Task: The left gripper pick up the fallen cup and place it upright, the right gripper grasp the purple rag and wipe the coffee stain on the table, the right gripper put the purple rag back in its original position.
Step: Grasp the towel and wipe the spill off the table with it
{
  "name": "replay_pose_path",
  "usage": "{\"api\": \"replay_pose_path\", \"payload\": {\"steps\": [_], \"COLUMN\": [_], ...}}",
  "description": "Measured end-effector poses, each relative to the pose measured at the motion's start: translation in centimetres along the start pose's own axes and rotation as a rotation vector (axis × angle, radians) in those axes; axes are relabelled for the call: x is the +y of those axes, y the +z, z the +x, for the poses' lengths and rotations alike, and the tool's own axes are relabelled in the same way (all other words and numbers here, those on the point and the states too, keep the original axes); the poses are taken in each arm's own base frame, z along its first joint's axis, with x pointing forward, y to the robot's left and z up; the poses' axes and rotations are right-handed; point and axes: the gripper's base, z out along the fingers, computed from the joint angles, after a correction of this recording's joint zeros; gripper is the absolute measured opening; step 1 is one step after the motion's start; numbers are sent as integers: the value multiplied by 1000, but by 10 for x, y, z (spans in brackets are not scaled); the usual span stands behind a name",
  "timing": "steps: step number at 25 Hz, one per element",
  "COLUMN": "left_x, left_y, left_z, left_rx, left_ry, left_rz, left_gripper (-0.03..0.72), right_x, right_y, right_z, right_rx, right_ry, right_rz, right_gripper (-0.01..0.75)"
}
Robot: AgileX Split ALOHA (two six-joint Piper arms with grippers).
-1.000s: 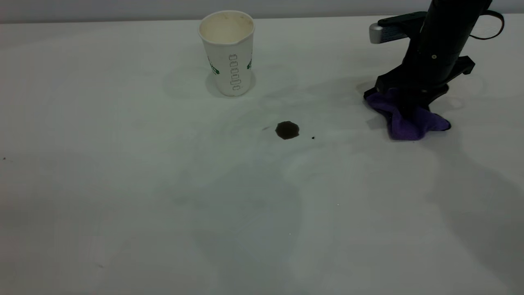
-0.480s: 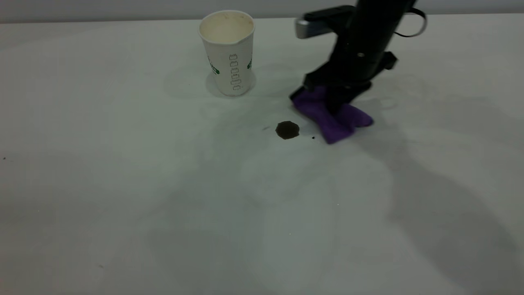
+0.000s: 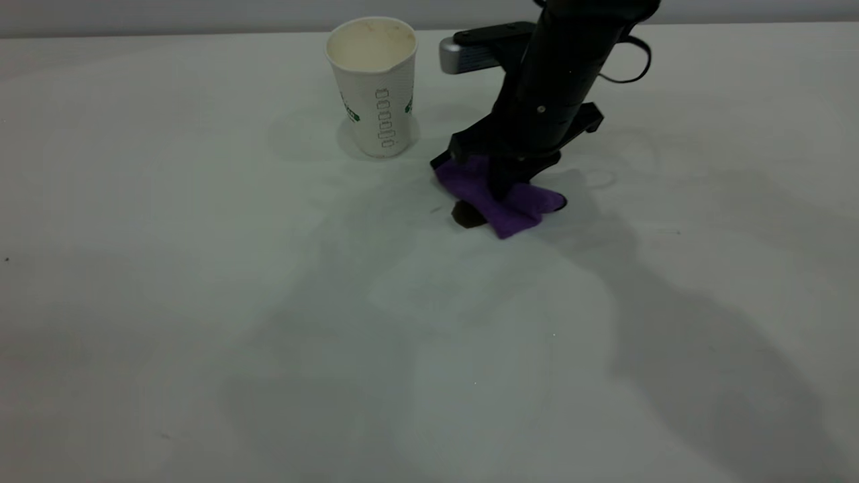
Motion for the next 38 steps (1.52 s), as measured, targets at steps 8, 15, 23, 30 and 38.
{"api": "replay_pose_path", "payload": {"steps": [8,15,23,30,38], "left_x": [0,0,0,0,0], "left_y": [0,0,0,0,0], "left_z": [0,0,0,0,0], "left_rx": [0,0,0,0,0], "left_ry": [1,1,1,1,1], "left_rz": [1,1,1,1,1], "left_gripper": [419,419,419,419,419], "right_x": [50,79,28,-67,-162], "right_y": [7,8,0,-14,-37], "right_z": [9,26,33,25,30], "right_rx": [26,153,330,279,195], "right_ry": [-52,-105,21,221,398], "right_rz": [-55,-95,26,141,197], "right_gripper": [55,55,55,63,114]}}
